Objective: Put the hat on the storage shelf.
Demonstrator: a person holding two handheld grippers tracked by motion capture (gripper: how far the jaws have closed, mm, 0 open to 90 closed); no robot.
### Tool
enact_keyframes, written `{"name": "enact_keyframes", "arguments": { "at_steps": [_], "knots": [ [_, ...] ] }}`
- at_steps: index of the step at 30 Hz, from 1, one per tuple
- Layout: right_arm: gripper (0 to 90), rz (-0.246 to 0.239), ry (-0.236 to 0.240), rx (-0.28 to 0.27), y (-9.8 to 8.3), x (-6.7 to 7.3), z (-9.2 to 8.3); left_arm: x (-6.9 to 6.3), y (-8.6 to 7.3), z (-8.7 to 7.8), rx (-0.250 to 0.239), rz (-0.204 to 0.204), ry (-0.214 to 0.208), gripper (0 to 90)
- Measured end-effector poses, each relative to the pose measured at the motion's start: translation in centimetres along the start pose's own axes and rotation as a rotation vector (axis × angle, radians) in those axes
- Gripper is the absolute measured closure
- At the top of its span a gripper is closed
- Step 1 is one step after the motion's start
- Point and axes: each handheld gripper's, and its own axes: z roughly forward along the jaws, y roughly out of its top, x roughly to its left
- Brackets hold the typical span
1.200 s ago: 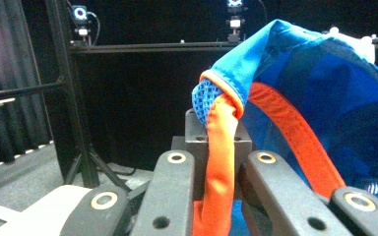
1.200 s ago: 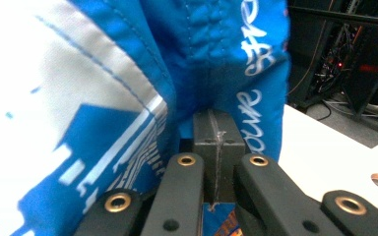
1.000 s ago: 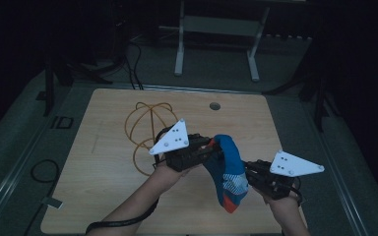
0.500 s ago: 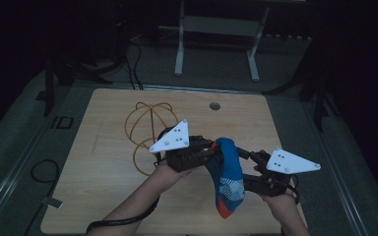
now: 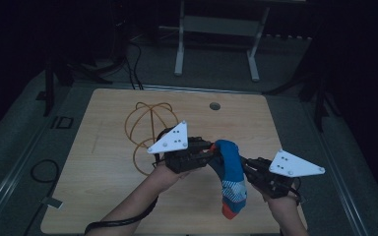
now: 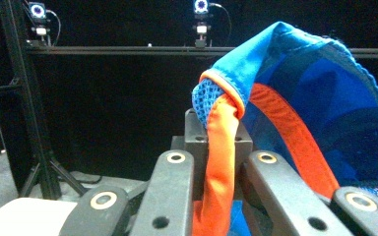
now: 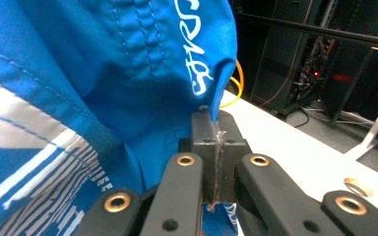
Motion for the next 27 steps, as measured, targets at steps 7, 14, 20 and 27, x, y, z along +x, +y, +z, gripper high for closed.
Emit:
{"name": "enact_keyframes", "arguments": {
  "at_steps": [7,14,20,27],
  "knots": [
    [90.0,0.042,-0.008,-0.011,0.2,-0.7,-0.4,0.1,-0.2,-0.9,0.029,0.019,0.037,82.0],
    [90.0,0.026,-0.017,-0.021,1.2,-0.8,-0.8,-0.7,-0.1,-2.0,0.074,0.098,0.068,75.5],
    [90.0,0.018,-0.033,-0.032,2.2,-1.0,-1.0,-0.9,0.0,-3.0,0.082,0.114,0.077,63.8],
    [89.9,0.029,-0.039,-0.046,3.0,-1.6,-1.3,-0.8,0.2,-5.1,0.07,0.107,0.13,54.9]
  ]
}}
